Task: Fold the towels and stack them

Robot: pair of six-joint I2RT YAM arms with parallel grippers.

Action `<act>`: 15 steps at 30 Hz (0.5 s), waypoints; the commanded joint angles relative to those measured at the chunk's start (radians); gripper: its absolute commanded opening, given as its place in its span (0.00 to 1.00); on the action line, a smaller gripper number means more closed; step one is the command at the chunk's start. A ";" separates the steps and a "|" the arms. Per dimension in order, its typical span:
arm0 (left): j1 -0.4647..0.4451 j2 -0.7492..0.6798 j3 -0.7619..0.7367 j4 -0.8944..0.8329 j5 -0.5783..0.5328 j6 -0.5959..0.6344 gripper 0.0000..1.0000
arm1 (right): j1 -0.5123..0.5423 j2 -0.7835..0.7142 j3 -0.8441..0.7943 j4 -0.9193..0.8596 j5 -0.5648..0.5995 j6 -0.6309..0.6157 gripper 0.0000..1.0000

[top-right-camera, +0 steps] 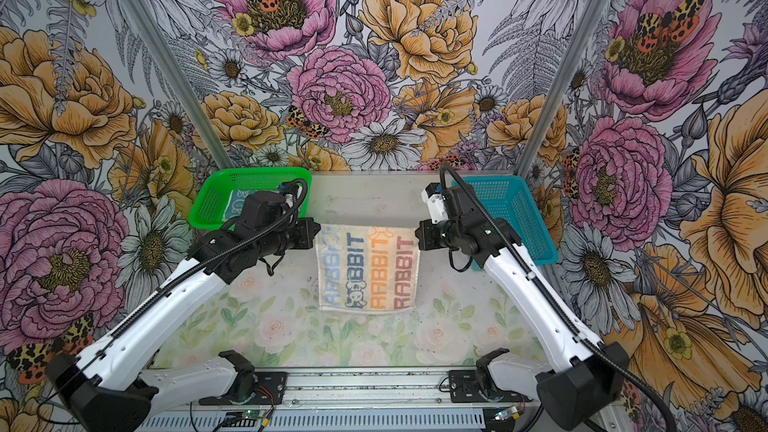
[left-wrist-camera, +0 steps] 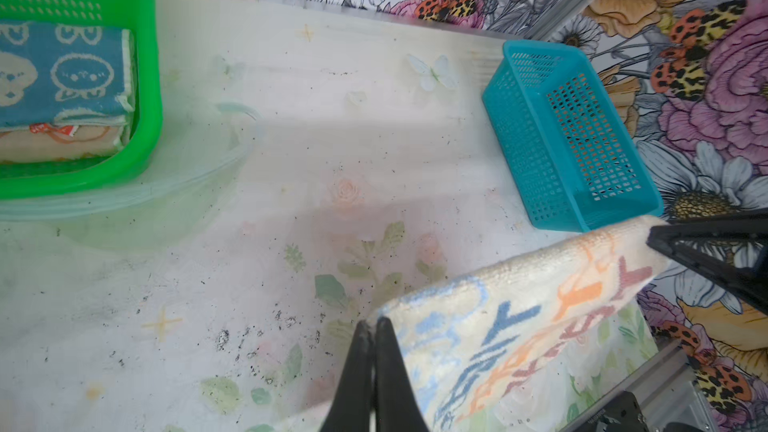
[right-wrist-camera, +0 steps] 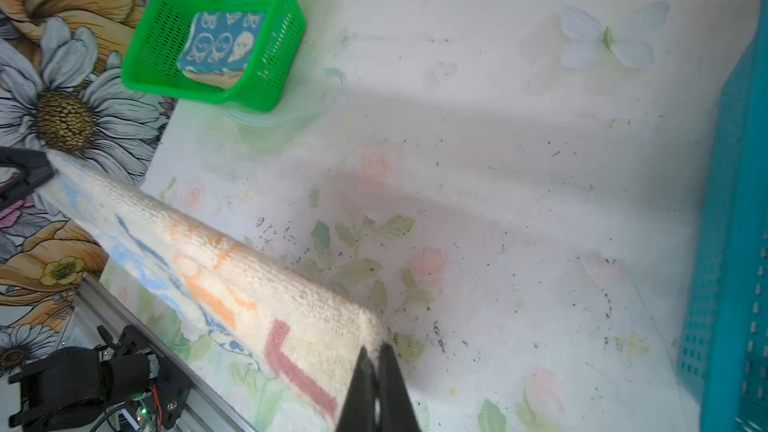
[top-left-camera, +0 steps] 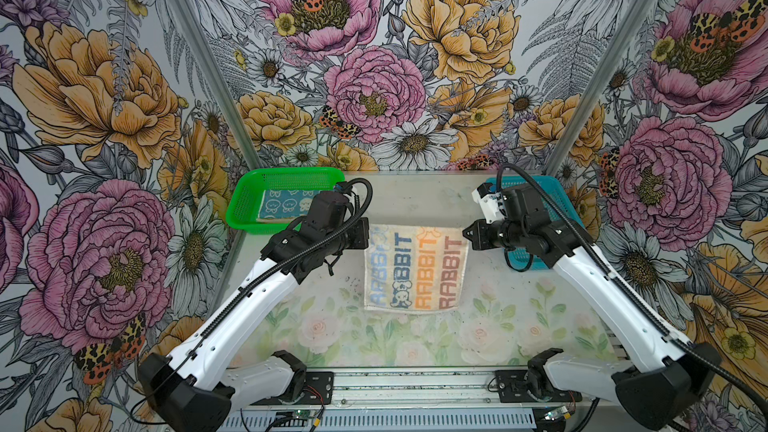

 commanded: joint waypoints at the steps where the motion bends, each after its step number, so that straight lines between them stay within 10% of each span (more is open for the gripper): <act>1: 0.075 0.152 -0.001 0.103 0.040 0.023 0.00 | -0.062 0.163 0.041 0.038 -0.003 0.013 0.00; 15: 0.187 0.949 0.530 0.147 0.106 0.149 0.00 | -0.140 0.884 0.535 0.079 -0.070 -0.042 0.00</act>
